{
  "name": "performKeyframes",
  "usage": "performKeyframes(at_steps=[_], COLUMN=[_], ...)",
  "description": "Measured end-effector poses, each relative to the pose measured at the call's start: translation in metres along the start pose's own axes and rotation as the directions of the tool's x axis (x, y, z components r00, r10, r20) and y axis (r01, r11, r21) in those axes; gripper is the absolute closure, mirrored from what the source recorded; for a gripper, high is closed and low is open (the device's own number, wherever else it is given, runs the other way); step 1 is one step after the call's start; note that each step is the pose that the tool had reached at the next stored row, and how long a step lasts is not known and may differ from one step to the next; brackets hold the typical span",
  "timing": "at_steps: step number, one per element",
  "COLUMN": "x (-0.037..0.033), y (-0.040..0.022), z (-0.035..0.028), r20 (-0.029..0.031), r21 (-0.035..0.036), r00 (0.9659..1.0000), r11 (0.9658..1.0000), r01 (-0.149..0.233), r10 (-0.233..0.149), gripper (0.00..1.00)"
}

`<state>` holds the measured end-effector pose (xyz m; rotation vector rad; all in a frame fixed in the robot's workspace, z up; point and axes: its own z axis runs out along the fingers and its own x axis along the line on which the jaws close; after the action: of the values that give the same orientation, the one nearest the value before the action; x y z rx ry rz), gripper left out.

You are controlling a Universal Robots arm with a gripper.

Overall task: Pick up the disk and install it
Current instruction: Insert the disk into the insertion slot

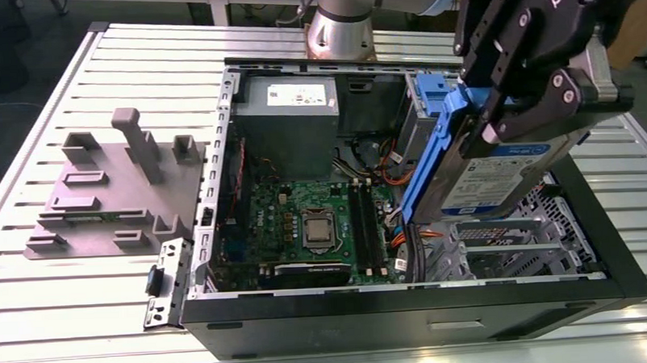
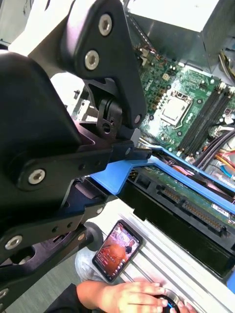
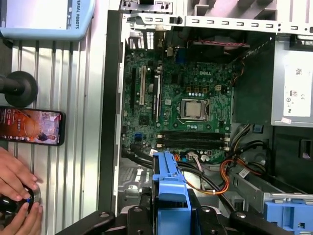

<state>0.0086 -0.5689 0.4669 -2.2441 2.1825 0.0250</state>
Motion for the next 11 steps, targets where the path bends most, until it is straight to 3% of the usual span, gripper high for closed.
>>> performKeyframes(at_steps=[11], x=[0.0019], y=[-0.0179], z=[0.0069], r20=[0.0007], r21=[0.0004], r00=[0.9998], r11=[0.9998], r01=[-0.019], r10=[0.019], gripper=[0.64])
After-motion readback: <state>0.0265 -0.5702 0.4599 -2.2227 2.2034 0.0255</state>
